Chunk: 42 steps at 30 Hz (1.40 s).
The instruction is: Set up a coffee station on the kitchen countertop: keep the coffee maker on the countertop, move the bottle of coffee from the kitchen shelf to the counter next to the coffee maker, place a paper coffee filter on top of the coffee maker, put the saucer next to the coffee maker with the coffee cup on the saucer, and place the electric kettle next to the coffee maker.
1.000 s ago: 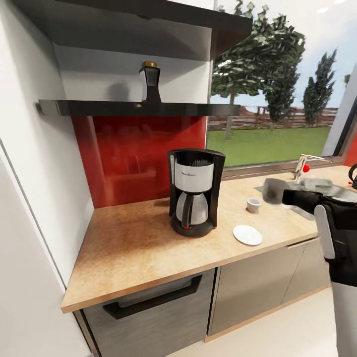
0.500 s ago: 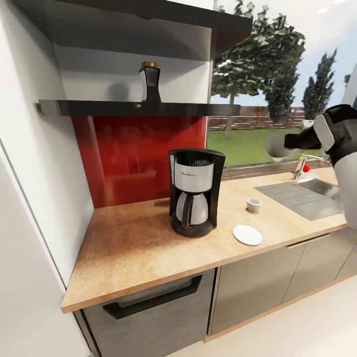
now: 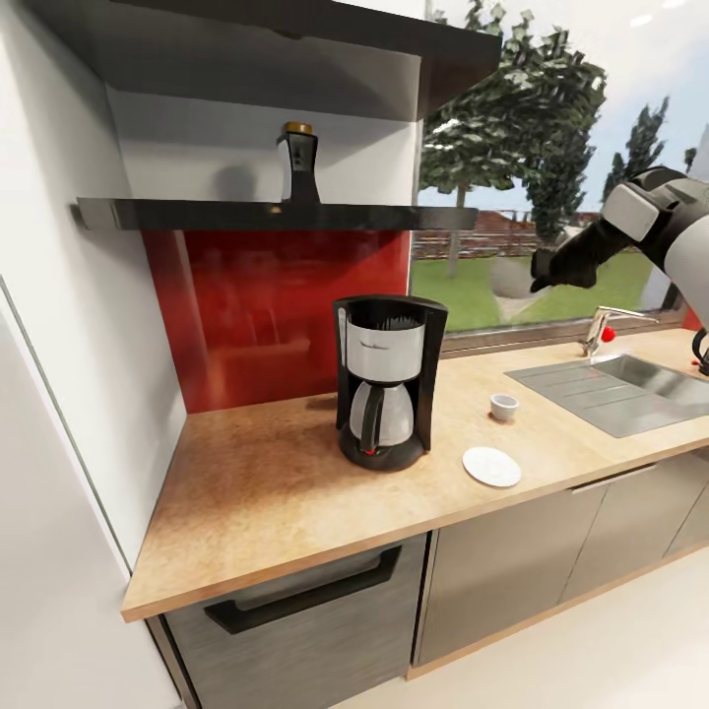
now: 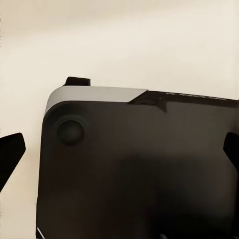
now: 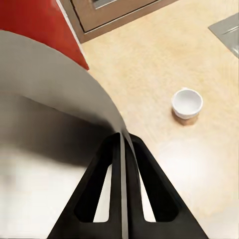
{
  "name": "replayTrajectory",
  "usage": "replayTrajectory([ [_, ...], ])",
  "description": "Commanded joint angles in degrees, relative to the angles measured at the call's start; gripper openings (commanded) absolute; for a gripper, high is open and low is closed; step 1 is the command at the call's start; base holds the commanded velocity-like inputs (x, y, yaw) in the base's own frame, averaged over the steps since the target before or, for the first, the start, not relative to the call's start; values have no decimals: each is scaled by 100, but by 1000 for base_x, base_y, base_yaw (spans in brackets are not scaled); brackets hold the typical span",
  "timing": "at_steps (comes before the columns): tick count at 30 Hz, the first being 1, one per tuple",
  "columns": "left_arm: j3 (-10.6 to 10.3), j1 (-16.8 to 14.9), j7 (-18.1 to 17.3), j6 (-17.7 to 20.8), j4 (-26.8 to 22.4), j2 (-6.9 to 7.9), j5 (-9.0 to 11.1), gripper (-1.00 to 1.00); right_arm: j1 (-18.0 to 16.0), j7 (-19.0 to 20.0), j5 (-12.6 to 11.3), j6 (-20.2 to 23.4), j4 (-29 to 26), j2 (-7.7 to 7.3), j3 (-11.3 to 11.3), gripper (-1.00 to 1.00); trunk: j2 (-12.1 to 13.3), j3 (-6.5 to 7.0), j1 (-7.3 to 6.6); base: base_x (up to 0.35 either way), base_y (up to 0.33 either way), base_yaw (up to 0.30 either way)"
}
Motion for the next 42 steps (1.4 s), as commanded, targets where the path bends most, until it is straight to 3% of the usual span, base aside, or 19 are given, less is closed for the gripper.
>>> replayTrajectory([
  [1, 33, -2, 0, -5, -3, -3, 5, 100, -16, 187, -57, 11, 19, -3, 70, -100, -5, -7, 0, 0, 15, 0],
  [8, 33, -2, 4, -5, -2, -2, 4, 100, -85, 553, -64, 14, 30, -14, 70, -100, -5, -7, 0, 0, 85, 0],
  [15, 33, -2, 9, -5, -2, -2, -3, 100, -265, 1249, -66, 13, 30, -13, 70, -100, -5, -7, 0, 0, 11, 0],
  [42, 34, -2, 0, -5, -2, 77, 5, 100, -273, 1293, -66, 13, 30, 86, 61, -100, -5, -7, 0, 0, 102, 0],
])
